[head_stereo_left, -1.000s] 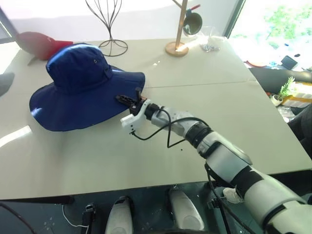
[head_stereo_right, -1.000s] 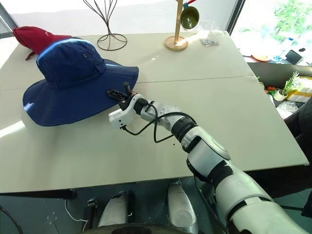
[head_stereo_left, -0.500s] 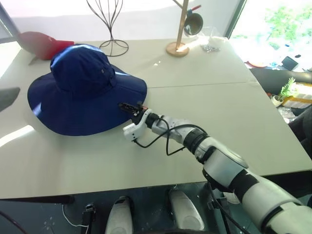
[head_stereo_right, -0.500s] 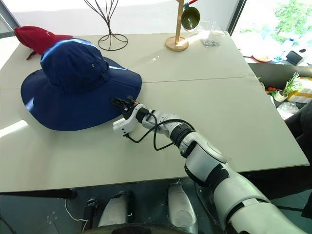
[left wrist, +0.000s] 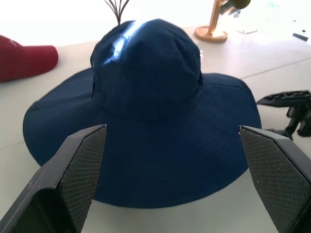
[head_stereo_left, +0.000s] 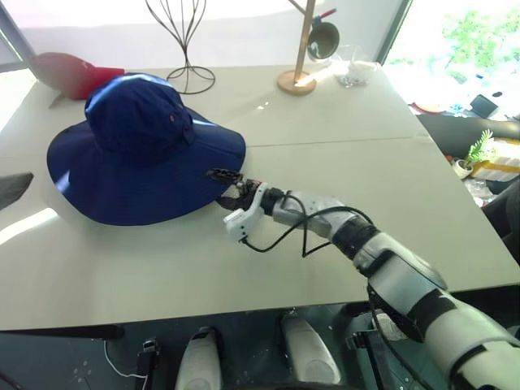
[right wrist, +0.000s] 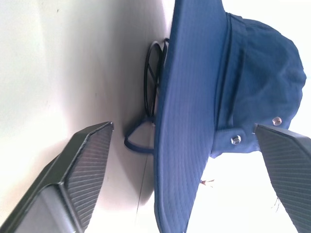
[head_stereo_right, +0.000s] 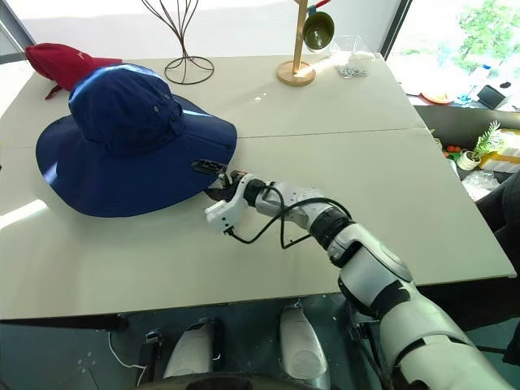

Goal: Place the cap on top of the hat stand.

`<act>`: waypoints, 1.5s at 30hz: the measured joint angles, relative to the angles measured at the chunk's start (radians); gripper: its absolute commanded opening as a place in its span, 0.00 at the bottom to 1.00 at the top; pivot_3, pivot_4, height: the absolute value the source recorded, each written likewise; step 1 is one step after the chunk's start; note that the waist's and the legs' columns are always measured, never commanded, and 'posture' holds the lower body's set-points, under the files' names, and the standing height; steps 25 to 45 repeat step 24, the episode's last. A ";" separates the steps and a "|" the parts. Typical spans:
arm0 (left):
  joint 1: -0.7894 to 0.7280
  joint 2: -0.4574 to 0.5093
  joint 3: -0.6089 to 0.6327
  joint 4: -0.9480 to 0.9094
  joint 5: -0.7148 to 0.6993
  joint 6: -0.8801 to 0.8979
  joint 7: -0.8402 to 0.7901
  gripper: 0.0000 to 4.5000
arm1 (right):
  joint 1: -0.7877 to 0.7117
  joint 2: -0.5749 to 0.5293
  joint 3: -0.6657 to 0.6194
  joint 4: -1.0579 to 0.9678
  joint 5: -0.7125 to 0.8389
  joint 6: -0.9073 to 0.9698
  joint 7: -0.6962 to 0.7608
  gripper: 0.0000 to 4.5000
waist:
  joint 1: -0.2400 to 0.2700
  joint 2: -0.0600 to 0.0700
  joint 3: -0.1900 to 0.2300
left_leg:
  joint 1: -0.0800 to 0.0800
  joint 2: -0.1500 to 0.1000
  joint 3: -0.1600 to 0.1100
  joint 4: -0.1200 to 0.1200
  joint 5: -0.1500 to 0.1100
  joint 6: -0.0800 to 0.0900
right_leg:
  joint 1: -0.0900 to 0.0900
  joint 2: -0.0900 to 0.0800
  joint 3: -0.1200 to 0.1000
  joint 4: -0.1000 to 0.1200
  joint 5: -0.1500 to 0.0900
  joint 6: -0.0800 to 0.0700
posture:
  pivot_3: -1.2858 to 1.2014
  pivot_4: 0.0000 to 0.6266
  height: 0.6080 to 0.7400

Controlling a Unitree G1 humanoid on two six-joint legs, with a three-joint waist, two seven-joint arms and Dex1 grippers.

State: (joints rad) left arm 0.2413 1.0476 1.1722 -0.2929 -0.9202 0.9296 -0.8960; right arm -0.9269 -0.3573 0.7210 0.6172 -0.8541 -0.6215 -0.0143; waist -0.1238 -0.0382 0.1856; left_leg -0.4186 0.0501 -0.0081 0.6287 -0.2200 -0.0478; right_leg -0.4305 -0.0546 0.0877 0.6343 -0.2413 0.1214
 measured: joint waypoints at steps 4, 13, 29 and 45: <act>0.025 -0.003 -0.005 0.047 0.062 -0.036 -0.030 1.00 | 0.095 -0.143 -0.069 -0.198 0.164 -0.042 0.205 0.99 | 0.006 0.000 0.000 | 0.001 0.000 0.000 0.000 0.000 0.000 | 0.001 0.000 0.000 -0.001 0.000 0.000 | 0.52 0.24 0.99; 0.076 -0.014 -0.006 0.134 0.175 -0.135 -0.090 1.00 | 0.231 -0.477 -0.427 -0.613 1.167 0.724 0.954 0.99 | 0.030 0.000 0.001 | 0.009 0.001 0.003 0.000 0.000 0.000 | 0.007 -0.001 0.000 -0.001 -0.004 -0.006 | 0.52 0.24 0.99; 0.094 -0.040 0.002 0.143 0.211 -0.176 -0.127 1.00 | -0.029 -0.637 -0.617 -0.410 1.429 1.292 1.364 0.99 | 0.023 0.003 0.002 | 0.007 0.001 0.007 -0.005 0.000 0.000 | 0.001 -0.004 -0.003 -0.003 -0.007 -0.011 | 0.52 0.24 0.99; 0.094 -0.040 0.002 0.143 0.211 -0.176 -0.127 1.00 | -0.029 -0.637 -0.617 -0.410 1.429 1.292 1.364 0.99 | 0.023 0.003 0.002 | 0.007 0.001 0.007 -0.005 0.000 0.000 | 0.001 -0.004 -0.003 -0.003 -0.007 -0.011 | 0.52 0.24 0.99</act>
